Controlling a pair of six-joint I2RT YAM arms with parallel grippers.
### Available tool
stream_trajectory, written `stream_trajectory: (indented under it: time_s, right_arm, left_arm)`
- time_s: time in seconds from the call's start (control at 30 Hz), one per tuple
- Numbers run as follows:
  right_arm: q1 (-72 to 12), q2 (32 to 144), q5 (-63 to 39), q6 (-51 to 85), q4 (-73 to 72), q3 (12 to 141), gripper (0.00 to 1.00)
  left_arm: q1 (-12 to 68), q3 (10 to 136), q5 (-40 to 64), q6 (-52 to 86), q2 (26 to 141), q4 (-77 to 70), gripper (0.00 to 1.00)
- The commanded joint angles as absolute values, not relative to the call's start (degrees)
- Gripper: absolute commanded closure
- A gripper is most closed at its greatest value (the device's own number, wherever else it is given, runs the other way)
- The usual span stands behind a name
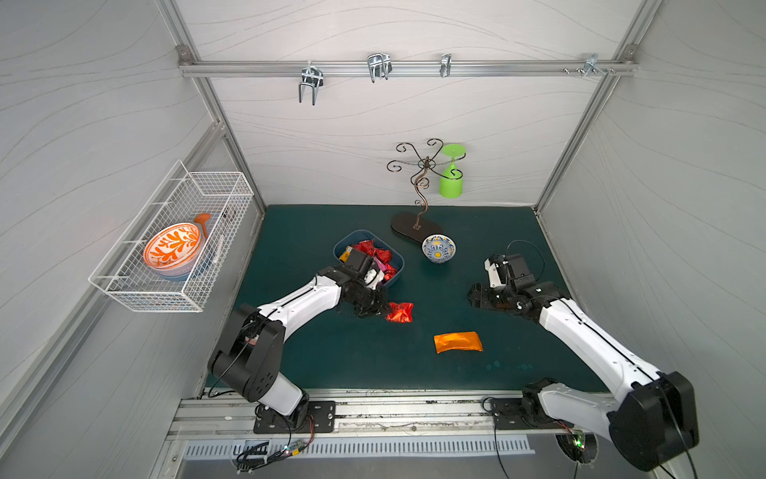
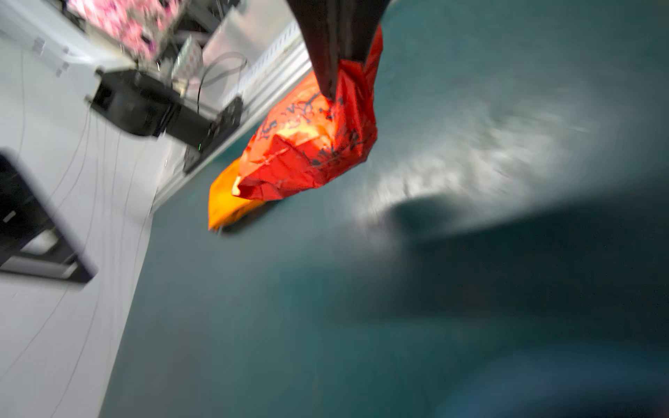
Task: Put the tea bags into the storage box
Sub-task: Pick up the tea bag from the center of the board, then place the tea bag in the storage box.
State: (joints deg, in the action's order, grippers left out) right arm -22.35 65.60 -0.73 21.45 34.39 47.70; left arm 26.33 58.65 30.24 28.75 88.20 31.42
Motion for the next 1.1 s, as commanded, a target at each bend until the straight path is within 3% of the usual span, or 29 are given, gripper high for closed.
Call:
stream_trajectory:
  time_s: [0.0,0.37,0.67,1.07]
  right_arm:
    - [-22.0,66.3,-1.7,21.8,34.4,48.3,0.26]
    - [-22.0,66.2,-2.1,22.1,34.4,48.1,0.26]
    - [-22.1,66.1,-1.4,21.7,34.7,48.1,0.26]
    - [-22.0,66.2,-1.3,21.4,35.5,48.3,0.26]
  left_arm:
    - [24.6,66.6,19.6,22.4,88.3,36.2,1.0]
    - [24.4,83.5,-0.5,14.2,94.6,39.8,1.0]
    - [29.6,86.1,-14.1,9.1,99.4,35.8,1.0]
    - [34.3,90.7,-20.7,6.5,109.6,35.0,1.0]
